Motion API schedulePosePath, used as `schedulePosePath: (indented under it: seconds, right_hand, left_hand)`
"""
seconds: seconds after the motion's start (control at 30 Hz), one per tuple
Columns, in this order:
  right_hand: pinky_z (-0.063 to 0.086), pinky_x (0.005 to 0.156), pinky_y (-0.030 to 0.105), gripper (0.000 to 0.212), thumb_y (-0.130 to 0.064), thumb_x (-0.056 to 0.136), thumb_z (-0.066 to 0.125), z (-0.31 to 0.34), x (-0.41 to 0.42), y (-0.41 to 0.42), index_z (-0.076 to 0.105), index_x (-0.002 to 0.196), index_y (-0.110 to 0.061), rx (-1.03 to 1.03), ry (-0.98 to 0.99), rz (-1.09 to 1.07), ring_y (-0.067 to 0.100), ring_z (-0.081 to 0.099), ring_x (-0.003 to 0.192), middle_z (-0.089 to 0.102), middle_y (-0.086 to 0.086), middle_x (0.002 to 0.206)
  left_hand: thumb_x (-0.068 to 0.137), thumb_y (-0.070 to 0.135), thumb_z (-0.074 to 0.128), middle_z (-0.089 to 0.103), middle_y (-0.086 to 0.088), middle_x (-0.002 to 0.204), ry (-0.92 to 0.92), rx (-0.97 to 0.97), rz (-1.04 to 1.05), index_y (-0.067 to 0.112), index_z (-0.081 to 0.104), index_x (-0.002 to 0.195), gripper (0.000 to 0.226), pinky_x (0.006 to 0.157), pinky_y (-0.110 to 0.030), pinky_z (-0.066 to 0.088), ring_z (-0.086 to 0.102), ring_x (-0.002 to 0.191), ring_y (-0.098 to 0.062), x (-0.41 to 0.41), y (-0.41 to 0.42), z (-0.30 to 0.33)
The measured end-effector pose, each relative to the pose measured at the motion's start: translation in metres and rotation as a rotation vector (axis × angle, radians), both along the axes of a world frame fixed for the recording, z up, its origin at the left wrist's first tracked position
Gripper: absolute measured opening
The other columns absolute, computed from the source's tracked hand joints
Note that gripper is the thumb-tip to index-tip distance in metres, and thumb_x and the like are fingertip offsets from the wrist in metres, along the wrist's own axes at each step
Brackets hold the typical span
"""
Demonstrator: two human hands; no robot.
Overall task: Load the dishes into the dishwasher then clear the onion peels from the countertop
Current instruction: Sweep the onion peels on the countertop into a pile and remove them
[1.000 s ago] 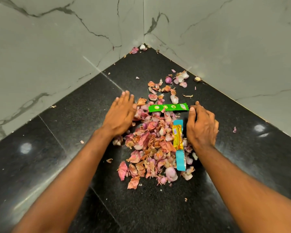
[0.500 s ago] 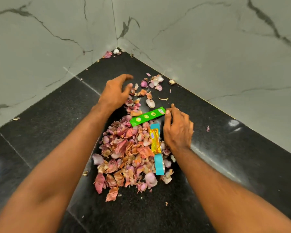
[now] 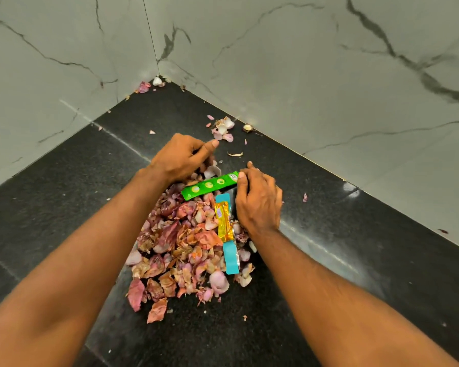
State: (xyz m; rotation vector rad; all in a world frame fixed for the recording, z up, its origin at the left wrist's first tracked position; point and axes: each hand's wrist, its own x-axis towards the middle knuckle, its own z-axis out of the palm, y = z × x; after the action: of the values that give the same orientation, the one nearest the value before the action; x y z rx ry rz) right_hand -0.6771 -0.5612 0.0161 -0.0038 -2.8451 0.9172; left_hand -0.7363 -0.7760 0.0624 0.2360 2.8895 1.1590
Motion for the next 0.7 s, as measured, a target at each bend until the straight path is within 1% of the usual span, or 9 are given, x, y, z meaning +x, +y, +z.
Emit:
schedulePosePath:
  seconds: [0.03,0.1,0.17,0.23,0.33,0.4,0.47,0.57,0.7]
  right_hand:
    - [0.029,0.098,0.034,0.027,-0.047,0.109,0.035,0.0,0.0,0.0,0.06,0.116,-0.037,0.0,0.0,0.001,0.01,0.047,0.126,0.054,-0.015,0.15]
    - [0.029,0.099,0.035,0.027,-0.047,0.109,0.035,-0.001,0.0,0.0,0.06,0.116,-0.037,-0.005,-0.004,0.004,0.01,0.047,0.128,0.054,-0.015,0.151]
    - [0.033,0.103,0.039,0.028,-0.047,0.109,0.035,-0.001,0.0,0.0,0.06,0.117,-0.037,-0.005,-0.003,0.008,0.01,0.047,0.128,0.054,-0.014,0.151]
    - [0.033,0.104,0.04,0.03,-0.048,0.109,0.035,-0.001,0.0,0.001,0.061,0.118,-0.037,-0.008,-0.002,0.011,0.009,0.046,0.129,0.053,-0.014,0.152]
    - [0.03,0.101,0.036,0.031,-0.048,0.109,0.035,-0.002,0.0,0.0,0.061,0.12,-0.037,-0.009,-0.002,0.009,0.009,0.046,0.129,0.052,-0.015,0.153]
    - [0.028,0.1,0.035,0.031,-0.048,0.109,0.035,-0.002,-0.001,0.0,0.061,0.12,-0.037,-0.007,-0.003,0.011,0.009,0.046,0.129,0.052,-0.016,0.153]
    - [0.031,0.103,0.037,0.031,-0.048,0.109,0.034,-0.002,-0.001,0.0,0.061,0.12,-0.037,-0.005,-0.007,0.009,0.009,0.046,0.129,0.052,-0.016,0.153]
    - [0.033,0.103,0.039,0.031,-0.048,0.109,0.034,-0.002,-0.001,0.001,0.06,0.119,-0.037,-0.004,-0.013,0.011,0.008,0.046,0.128,0.052,-0.016,0.152]
    - [0.033,0.105,0.041,0.029,-0.048,0.108,0.034,-0.002,-0.001,0.001,0.06,0.118,-0.037,-0.01,-0.014,0.013,0.009,0.046,0.129,0.052,-0.016,0.152]
  left_hand:
    - [0.102,0.066,0.043,0.069,0.005,0.058,0.034,-0.01,0.022,0.013,0.073,0.069,0.069,0.055,-0.037,0.054,0.064,0.051,-0.012,-0.001,-0.001,0.005]
    - [0.104,0.06,0.047,0.057,0.002,0.05,0.134,-0.16,0.064,0.011,0.058,0.06,0.066,0.048,-0.039,0.044,0.054,0.046,-0.02,-0.006,0.0,0.012]
    - [0.102,0.052,0.052,0.062,0.0,0.067,0.203,-0.36,0.097,0.019,0.055,0.072,0.045,0.056,-0.038,0.045,0.063,0.065,-0.028,-0.016,0.005,0.012]
    - [0.101,0.044,0.055,0.067,-0.005,0.106,0.172,-0.462,0.104,0.022,0.063,0.105,0.023,0.075,-0.044,0.052,0.065,0.099,-0.032,-0.029,0.016,0.013]
    - [0.102,0.046,0.055,0.039,-0.015,0.159,0.04,-0.5,0.042,0.015,0.041,0.153,0.061,0.111,-0.055,0.043,0.041,0.143,-0.037,-0.057,0.032,0.01]
    - [0.102,0.054,0.05,0.011,-0.015,0.172,-0.042,-0.51,0.036,0.015,0.02,0.163,0.078,0.122,-0.058,0.028,0.016,0.157,-0.037,-0.073,0.043,0.005]
    - [0.103,0.06,0.042,-0.004,-0.014,0.173,-0.142,-0.518,-0.013,0.017,0.008,0.166,0.083,0.125,-0.058,0.017,0.0,0.16,-0.034,-0.083,0.051,-0.005]
    - [0.106,0.053,0.042,0.011,-0.014,0.172,-0.128,-0.516,-0.14,0.017,0.019,0.164,0.072,0.127,-0.055,0.016,0.012,0.159,-0.034,-0.078,0.051,-0.019]
    - [0.105,0.04,0.052,0.062,-0.003,0.138,0.022,-0.277,-0.203,0.024,0.063,0.135,0.036,0.107,-0.045,0.048,0.059,0.124,-0.023,-0.049,0.023,-0.007]
